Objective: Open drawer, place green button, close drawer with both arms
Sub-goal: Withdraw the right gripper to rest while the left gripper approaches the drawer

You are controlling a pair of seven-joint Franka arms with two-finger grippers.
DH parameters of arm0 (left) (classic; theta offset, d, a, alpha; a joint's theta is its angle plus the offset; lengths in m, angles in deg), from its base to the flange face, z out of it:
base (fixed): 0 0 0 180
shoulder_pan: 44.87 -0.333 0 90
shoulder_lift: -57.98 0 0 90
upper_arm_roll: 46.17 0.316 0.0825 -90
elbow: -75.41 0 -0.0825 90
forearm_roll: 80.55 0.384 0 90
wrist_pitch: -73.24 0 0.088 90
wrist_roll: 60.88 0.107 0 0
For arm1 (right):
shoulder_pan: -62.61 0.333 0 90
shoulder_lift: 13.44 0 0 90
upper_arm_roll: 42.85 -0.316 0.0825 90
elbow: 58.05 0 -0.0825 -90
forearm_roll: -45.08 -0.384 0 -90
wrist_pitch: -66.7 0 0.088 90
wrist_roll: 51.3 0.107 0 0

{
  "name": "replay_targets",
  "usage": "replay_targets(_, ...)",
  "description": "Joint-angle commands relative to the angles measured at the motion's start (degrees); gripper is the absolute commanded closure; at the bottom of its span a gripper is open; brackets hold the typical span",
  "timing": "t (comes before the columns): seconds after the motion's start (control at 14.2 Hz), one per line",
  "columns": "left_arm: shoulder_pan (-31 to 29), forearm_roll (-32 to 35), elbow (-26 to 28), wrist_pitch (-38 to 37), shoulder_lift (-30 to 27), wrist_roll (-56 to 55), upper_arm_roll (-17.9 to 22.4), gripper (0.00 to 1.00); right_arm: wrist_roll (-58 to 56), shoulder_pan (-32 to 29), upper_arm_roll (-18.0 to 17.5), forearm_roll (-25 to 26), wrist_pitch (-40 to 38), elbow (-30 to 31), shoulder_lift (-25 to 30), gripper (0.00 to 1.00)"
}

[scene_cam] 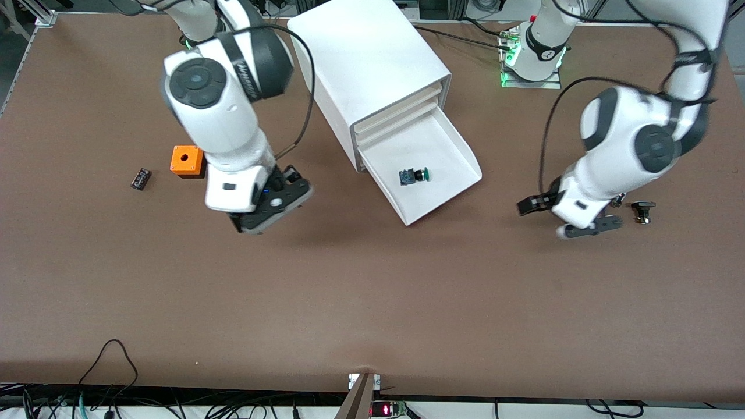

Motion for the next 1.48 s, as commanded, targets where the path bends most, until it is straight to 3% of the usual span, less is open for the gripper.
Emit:
replay_targets(0.0, 4.89, -0.75, 2.88, 9.21, 3.75, -8.57, 0.12, 0.00, 17.01, -3.79, -0.12, -0.36, -4.57, 3.29, 2.11, 0.00)
replay_targets(0.14, 8.23, -0.49, 3.24, 14.23, 6.83, -13.49, 0.12, 0.00, 24.09, -8.00, -0.12, -0.36, -6.41, 4.25, 3.68, 0.00)
replay_targets(0.49, 14.13, -0.58, 5.52, 16.18, 8.86, -21.41, 0.21, 0.00, 23.59, -20.05, -0.12, -0.36, -10.02, 5.66, 10.54, 0.00)
replay_targets(0.99, 20.10, -0.67, 6.93, 16.98, 9.39, -30.38, 0.04, 0.00, 18.86, -21.38, -0.03, -0.62, -15.12, 12.07, 16.78, 0.00)
replay_targets(1.27, 21.52, -0.93, 7.72, 16.19, 9.30, -34.17, -3.64, 0.00, 12.97, -21.47, 5.49, -0.71, -14.52, 16.20, 19.16, 0.00)
replay_targets(1.41, 21.61, -2.77, 8.86, 16.10, 8.95, -34.17, -6.28, 0.00, 12.33, -21.39, 6.03, -0.80, -14.42, 17.00, 19.69, 0.00)
